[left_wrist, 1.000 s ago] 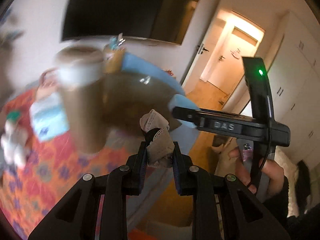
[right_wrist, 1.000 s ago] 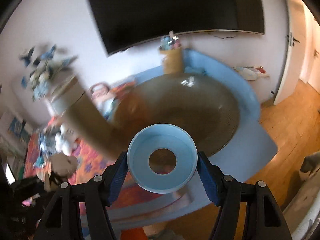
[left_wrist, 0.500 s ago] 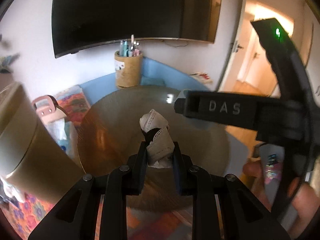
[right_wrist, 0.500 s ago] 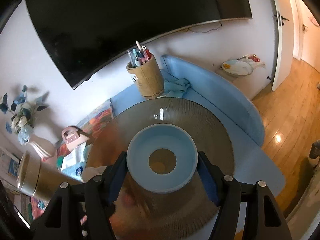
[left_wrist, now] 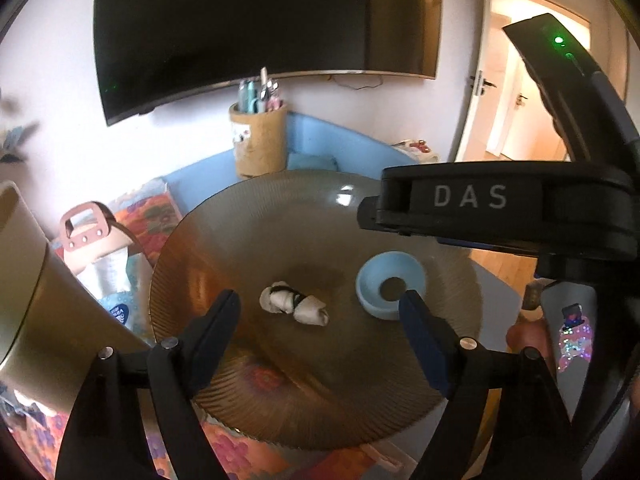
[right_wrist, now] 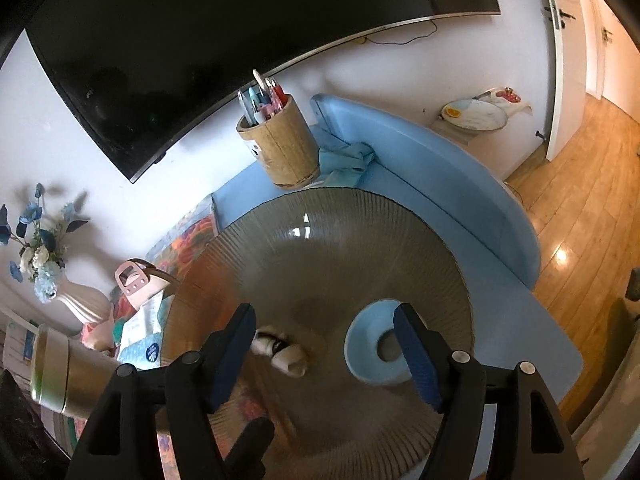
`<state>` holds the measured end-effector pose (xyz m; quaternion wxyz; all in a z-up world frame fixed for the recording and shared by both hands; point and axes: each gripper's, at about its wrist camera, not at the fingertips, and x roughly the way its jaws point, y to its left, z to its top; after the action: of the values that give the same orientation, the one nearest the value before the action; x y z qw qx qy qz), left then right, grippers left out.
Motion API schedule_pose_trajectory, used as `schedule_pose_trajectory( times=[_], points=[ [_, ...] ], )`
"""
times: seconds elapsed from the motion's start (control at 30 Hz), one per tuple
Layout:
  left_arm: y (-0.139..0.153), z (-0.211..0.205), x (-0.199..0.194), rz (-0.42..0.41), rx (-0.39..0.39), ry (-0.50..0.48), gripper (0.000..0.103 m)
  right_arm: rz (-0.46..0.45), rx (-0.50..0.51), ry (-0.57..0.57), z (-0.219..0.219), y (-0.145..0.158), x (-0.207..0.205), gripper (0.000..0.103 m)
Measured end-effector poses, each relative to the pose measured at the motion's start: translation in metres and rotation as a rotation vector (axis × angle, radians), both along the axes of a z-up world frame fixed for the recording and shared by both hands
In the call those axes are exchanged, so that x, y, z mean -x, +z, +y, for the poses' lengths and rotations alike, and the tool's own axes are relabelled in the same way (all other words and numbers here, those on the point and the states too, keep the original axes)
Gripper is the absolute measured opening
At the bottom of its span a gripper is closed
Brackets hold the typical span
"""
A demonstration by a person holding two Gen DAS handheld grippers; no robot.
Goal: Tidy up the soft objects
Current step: 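Swing both tools back toward the bed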
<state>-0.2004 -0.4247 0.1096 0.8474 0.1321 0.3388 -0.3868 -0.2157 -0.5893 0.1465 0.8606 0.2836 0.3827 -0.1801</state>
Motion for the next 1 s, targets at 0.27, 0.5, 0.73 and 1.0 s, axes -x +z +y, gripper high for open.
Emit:
schedule_pose_trajectory(
  times=[0.27, 0.5, 0.73, 1.0],
  points=[
    [0.016, 0.013, 0.036, -0.03, 0.038, -0.103, 0.08, -0.043, -0.002, -0.014, 0.011, 0.016, 0.036, 0.07],
    [0.03, 0.066, 0.083, -0.001, 0.049, -0.285, 0.08, -0.068, 0.11, 0.038, 0.049, 0.034, 0.087, 0.092],
    [0.034, 0.148, 0.056, 0.069, 0.064, -0.19, 0.08, 0.023, 0.187, 0.207, 0.114, 0.02, 0.096, 0.092],
    [-0.002, 0.268, -0.007, 0.19, 0.019, 0.1, 0.08, 0.076, 0.26, 0.563, 0.238, 0.0, 0.059, 0.092]
  ],
)
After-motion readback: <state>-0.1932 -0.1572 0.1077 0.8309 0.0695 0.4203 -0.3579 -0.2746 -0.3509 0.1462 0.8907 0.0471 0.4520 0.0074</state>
